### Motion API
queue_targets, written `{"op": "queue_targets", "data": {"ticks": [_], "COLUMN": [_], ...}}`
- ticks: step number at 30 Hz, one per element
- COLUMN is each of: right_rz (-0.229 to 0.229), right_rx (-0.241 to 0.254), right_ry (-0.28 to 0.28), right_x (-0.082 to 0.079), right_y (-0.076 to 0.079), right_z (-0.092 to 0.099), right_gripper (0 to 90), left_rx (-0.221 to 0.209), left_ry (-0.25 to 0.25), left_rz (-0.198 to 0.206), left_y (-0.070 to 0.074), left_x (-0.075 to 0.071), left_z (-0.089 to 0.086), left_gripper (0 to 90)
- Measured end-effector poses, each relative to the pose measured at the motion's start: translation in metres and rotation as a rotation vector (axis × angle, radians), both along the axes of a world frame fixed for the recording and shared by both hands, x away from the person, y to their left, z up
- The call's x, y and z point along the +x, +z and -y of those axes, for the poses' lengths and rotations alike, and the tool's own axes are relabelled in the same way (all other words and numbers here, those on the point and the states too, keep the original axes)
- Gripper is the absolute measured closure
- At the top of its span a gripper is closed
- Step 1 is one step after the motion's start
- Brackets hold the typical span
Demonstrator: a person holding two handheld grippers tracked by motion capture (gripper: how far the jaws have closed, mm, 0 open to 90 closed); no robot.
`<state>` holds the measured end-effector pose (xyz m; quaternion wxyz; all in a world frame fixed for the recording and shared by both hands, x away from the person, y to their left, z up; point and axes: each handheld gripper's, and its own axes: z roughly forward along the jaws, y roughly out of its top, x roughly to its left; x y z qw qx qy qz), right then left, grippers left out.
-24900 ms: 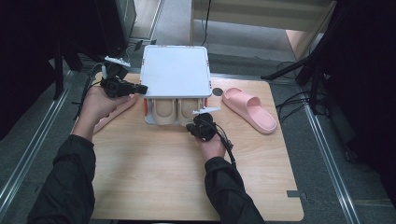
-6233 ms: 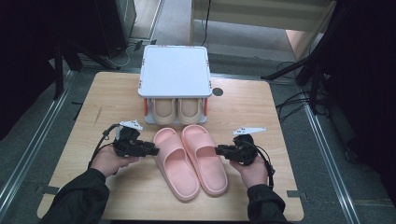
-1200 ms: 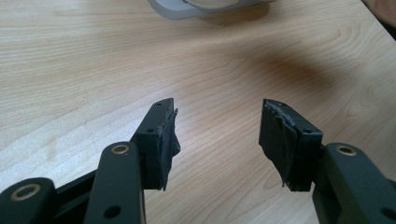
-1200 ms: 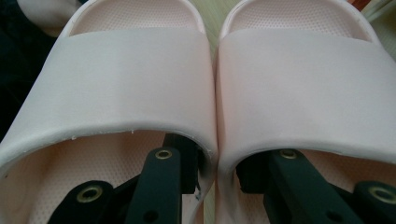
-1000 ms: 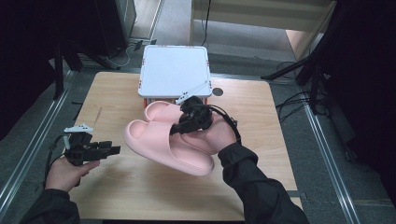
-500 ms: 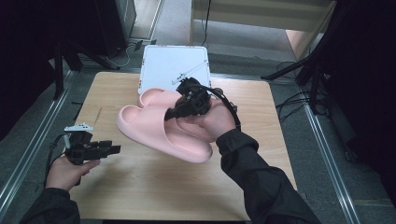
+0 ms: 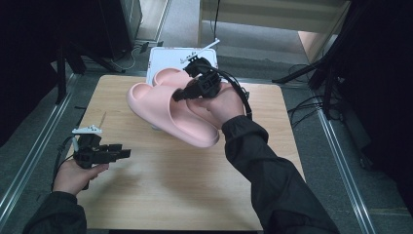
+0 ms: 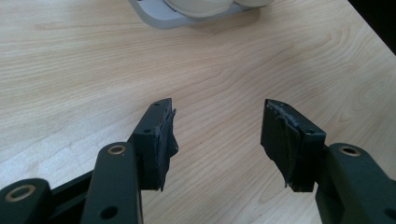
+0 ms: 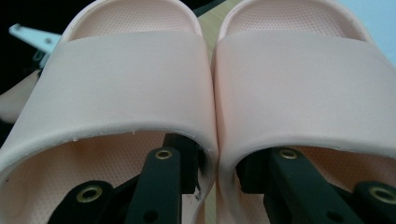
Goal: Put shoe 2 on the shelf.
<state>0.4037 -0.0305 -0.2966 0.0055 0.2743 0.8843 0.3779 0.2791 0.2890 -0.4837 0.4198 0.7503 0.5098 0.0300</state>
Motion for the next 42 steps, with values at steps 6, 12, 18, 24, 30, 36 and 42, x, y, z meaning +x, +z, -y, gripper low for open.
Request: {"op": "queue_targets", "data": {"ticks": [6, 12, 18, 24, 30, 36, 42], "right_rz": [0.03, 0.03, 0.056, 0.057, 0.068, 0.07, 0.051], "right_rx": [-0.029, -0.051, -0.099, -0.102, -0.111, -0.136, -0.113], "right_ry": [-0.075, -0.199, -0.314, -0.45, -0.593, -0.679, -0.757], "right_x": [0.023, 0.045, 0.066, 0.086, 0.104, 0.117, 0.125], "right_y": [-0.002, -0.001, -0.004, -0.007, -0.014, -0.022, -0.03], "right_z": [-0.003, -0.007, -0.016, -0.025, -0.04, -0.058, -0.068], "right_gripper": [73.7, 73.7, 73.8, 73.7, 73.4, 73.2, 72.7], "left_rx": [-0.01, 0.009, -0.012, -0.01, -0.016, -0.028, -0.023], "left_ry": [-0.01, -0.046, -0.081, -0.102, -0.135, -0.174, -0.186], "left_rz": [0.011, 0.012, 0.015, 0.025, 0.021, 0.012, 0.01], "left_y": [0.001, 0.002, 0.004, 0.005, 0.005, 0.005, 0.005], "left_x": [0.007, 0.017, 0.026, 0.034, 0.044, 0.051, 0.052], "left_z": [0.003, 0.011, 0.017, 0.023, 0.032, 0.042, 0.046], "left_gripper": [43.4, 43.3, 43.4, 43.4, 43.5, 43.7, 43.9]}}
